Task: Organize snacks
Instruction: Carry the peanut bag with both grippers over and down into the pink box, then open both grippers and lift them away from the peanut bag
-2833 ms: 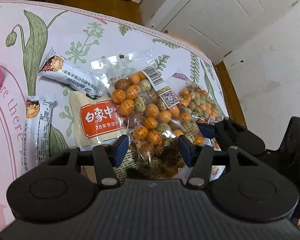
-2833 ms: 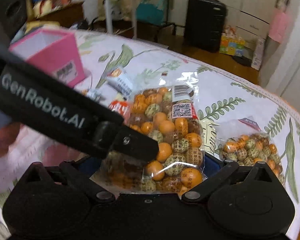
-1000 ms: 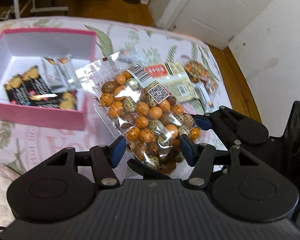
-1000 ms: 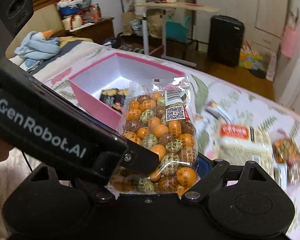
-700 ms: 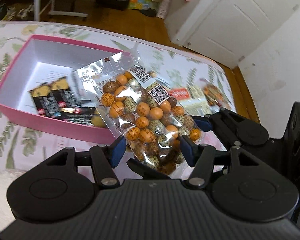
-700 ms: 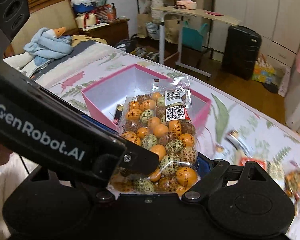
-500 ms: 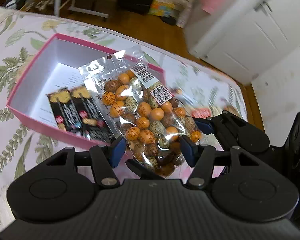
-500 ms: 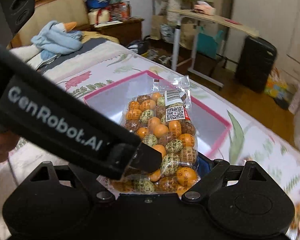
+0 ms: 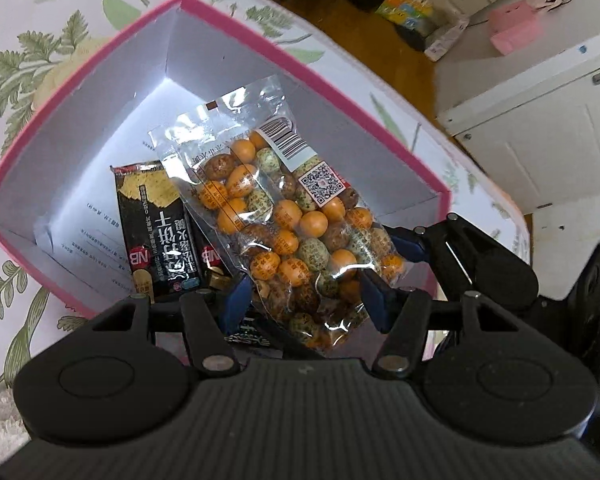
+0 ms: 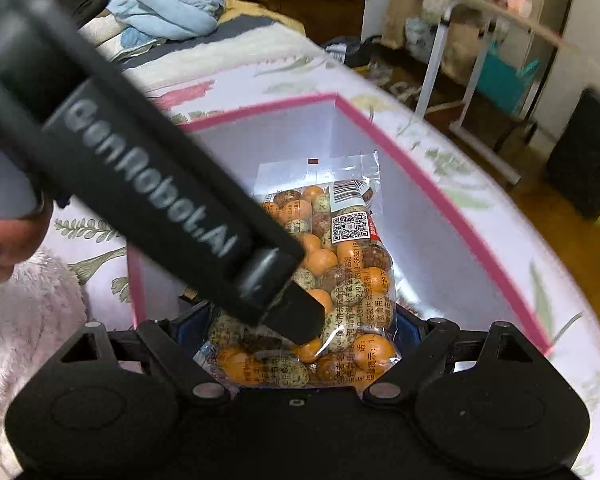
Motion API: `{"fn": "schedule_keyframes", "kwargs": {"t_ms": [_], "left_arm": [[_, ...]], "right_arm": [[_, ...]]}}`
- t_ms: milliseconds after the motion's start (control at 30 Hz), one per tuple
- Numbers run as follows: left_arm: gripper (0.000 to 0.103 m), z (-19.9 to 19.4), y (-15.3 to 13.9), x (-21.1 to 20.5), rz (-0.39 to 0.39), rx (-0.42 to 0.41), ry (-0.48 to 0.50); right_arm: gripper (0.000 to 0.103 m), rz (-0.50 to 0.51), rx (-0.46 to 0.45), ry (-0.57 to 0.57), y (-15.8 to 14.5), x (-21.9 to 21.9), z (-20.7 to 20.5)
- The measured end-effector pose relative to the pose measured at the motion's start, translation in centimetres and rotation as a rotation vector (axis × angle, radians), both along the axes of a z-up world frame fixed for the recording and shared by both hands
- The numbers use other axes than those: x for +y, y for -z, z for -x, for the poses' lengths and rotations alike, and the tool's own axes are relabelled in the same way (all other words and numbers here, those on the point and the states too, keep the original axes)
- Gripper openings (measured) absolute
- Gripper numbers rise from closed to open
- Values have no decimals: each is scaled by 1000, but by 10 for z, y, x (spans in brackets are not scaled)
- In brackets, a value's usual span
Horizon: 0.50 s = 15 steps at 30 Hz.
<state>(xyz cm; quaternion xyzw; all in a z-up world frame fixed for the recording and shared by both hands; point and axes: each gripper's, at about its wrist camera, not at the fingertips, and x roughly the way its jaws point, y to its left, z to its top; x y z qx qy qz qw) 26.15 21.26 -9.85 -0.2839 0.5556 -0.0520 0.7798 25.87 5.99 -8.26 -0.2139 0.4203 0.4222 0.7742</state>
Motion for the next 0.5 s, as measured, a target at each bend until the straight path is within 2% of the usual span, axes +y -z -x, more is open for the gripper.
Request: {"fn": "schedule_keyframes", "kwargs": {"t_ms": [100, 233, 500], "left_arm": [[58, -2, 10, -2, 14, 20, 4], [61, 0, 18, -3, 0, 32, 4], [62, 26, -9, -6, -71, -82, 42]], "right_arm": [[92, 22, 27, -2, 6, 2, -6], [95, 101, -12, 16, 11, 4, -2], [95, 118, -48, 82, -18, -12, 19]]}}
